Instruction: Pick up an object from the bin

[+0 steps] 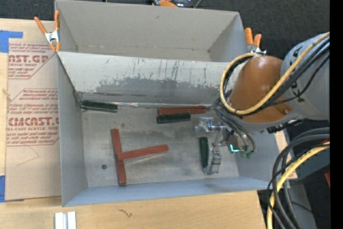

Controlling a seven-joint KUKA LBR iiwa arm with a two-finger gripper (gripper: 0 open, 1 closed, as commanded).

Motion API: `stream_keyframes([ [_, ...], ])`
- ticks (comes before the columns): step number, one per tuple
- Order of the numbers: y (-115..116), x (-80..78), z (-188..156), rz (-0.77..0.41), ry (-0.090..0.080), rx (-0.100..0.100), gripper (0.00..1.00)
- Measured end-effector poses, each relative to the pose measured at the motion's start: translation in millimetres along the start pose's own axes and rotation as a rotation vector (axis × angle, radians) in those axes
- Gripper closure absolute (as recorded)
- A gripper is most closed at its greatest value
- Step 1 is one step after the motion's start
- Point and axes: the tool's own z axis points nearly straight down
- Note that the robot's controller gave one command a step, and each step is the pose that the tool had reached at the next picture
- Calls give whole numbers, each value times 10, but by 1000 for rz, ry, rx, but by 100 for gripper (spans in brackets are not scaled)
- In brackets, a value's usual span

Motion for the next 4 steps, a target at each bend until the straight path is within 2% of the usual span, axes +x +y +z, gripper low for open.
stream_keyframes([
  [1,-647,-403,617,-257,-6,2,0],
  [2,-302,-197,605,-768,-7,1,0],
  [3,-307,-200,602,-765,-7,1,100],
  [4,-369,-566,-491,-685,-18,7,100],
])
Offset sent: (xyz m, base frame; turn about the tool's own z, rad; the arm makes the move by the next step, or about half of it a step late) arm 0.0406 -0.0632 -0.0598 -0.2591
